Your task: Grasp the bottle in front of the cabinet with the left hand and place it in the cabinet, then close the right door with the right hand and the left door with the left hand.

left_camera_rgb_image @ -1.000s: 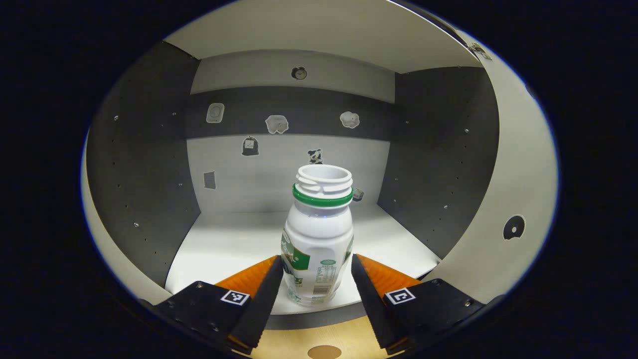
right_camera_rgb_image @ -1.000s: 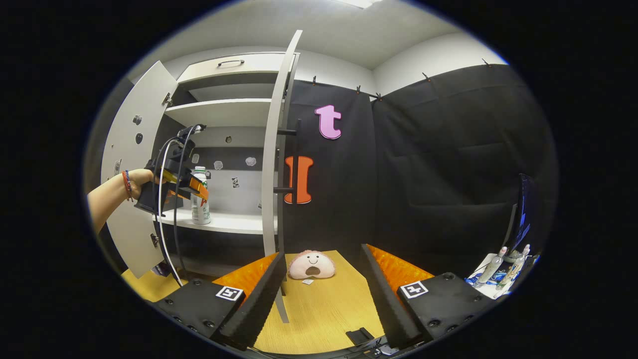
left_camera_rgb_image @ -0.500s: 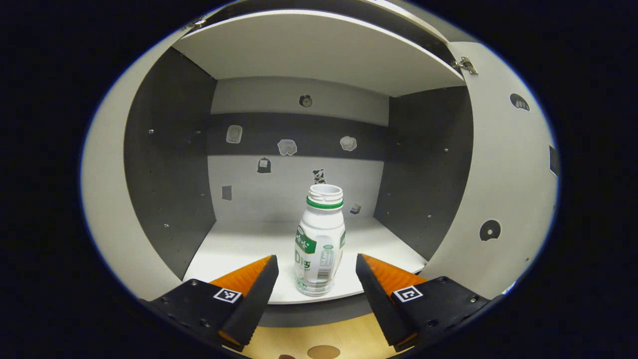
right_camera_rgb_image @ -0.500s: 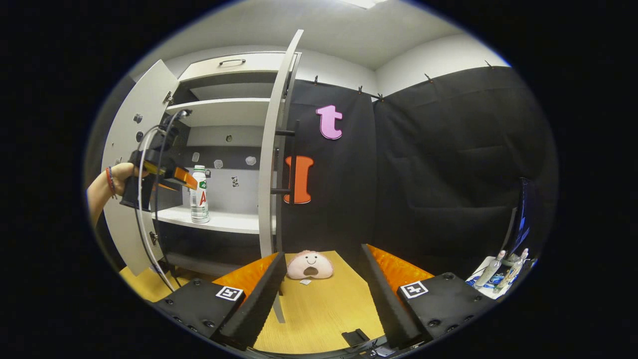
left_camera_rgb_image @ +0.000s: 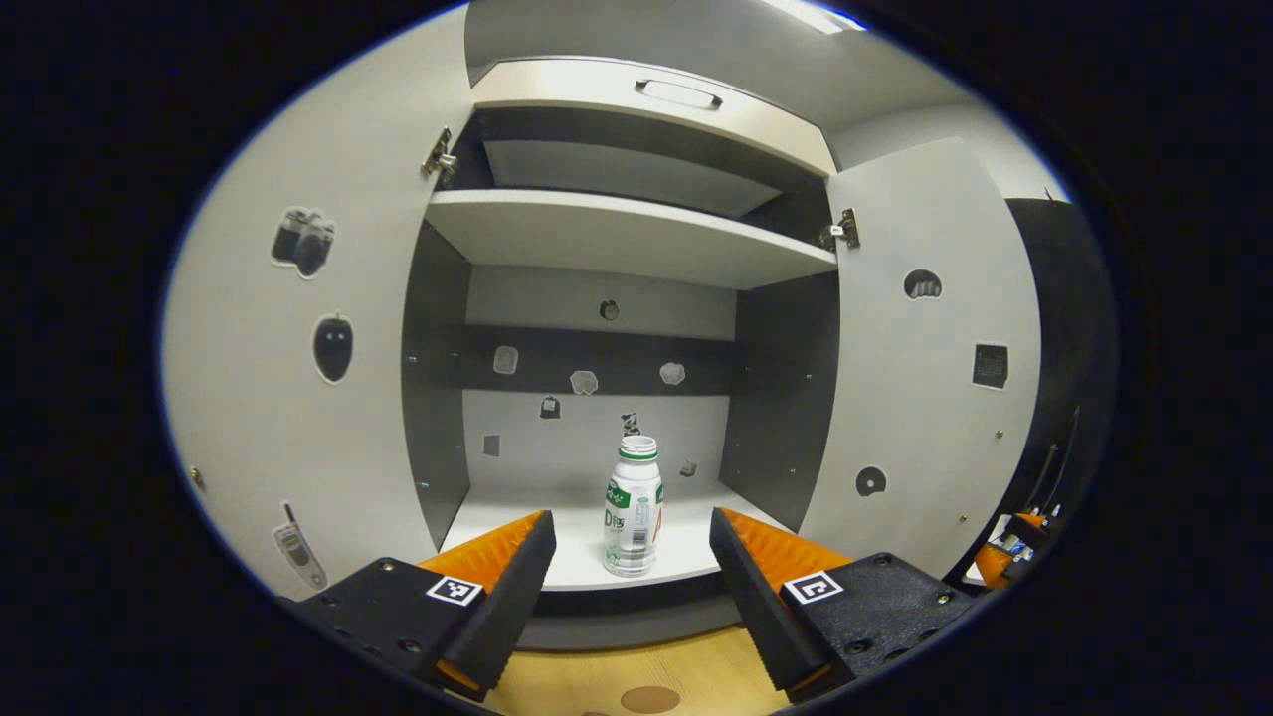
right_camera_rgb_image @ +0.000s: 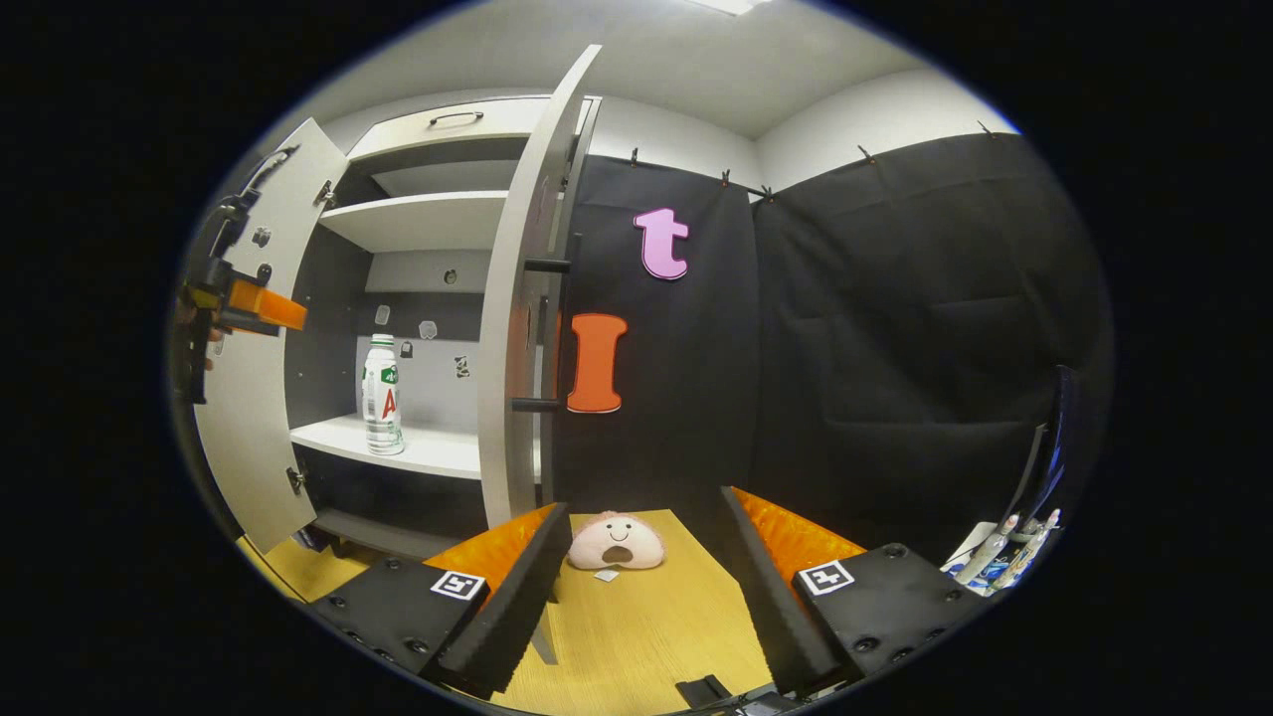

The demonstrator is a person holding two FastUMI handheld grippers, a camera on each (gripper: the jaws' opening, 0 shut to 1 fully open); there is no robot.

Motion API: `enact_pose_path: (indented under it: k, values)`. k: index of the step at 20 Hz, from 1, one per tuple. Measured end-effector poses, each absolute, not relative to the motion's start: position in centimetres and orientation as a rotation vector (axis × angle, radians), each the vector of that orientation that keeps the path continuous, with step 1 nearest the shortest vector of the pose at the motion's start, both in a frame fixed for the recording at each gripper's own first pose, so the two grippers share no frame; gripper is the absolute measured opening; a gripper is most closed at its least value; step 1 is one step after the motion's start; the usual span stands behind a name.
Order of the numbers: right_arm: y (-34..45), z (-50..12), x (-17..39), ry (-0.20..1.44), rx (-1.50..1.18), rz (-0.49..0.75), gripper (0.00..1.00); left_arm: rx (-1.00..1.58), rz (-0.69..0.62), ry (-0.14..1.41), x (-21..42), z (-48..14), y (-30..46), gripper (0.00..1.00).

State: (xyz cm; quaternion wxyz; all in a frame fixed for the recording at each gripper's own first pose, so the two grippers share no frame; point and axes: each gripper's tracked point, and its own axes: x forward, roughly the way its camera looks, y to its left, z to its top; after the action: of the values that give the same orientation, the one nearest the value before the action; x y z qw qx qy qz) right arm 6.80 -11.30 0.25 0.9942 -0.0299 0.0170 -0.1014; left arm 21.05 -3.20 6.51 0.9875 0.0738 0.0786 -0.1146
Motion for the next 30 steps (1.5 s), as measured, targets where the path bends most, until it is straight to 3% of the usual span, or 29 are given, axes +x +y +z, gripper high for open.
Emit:
enact_pose_path:
  k: [8,10,11,12,14,15,17,18,19,30]
  values:
    - [-10.9,-1.3,11.7,0.076,-0.072,-0.155,0.94,0.140,-0.143,0.107,13.2,9.0,1.8,0.95]
    - [-11.2,-1.4,11.9,0.080,-0.076,-0.162,0.89,0.147,-0.097,0.091,12.1,9.7,3.3,0.93]
    - [-11.1,-1.3,11.9,0.079,-0.080,-0.163,0.96,0.146,-0.078,0.083,11.7,10.0,4.0,0.95]
    - [-11.1,-1.3,12.0,0.077,-0.083,-0.163,0.96,0.143,-0.062,0.076,11.3,10.5,4.6,0.95]
    - [-11.0,-1.2,11.9,0.077,-0.100,-0.167,0.94,0.124,-0.039,0.064,10.6,11.3,5.9,0.95]
    - [-11.0,-1.1,12.0,0.075,-0.112,-0.169,0.87,0.112,-0.031,0.057,10.4,11.8,6.5,0.95]
    - [-10.9,-1.2,12.0,0.078,-0.124,-0.171,0.93,0.098,-0.023,0.048,10.1,12.5,7.3,0.95]
    - [-10.7,-1.2,11.9,0.079,-0.125,-0.173,0.86,0.101,-0.018,0.044,10.0,12.8,7.8,0.95]
    - [-10.4,-1.1,12.0,0.079,-0.122,-0.173,0.93,0.109,-0.013,0.041,9.8,13.2,8.3,0.95]
    - [-4.9,-1.3,12.5,0.074,-0.117,-0.112,0.93,0.088,0.021,0.021,8.9,14.8,11.3,0.95]
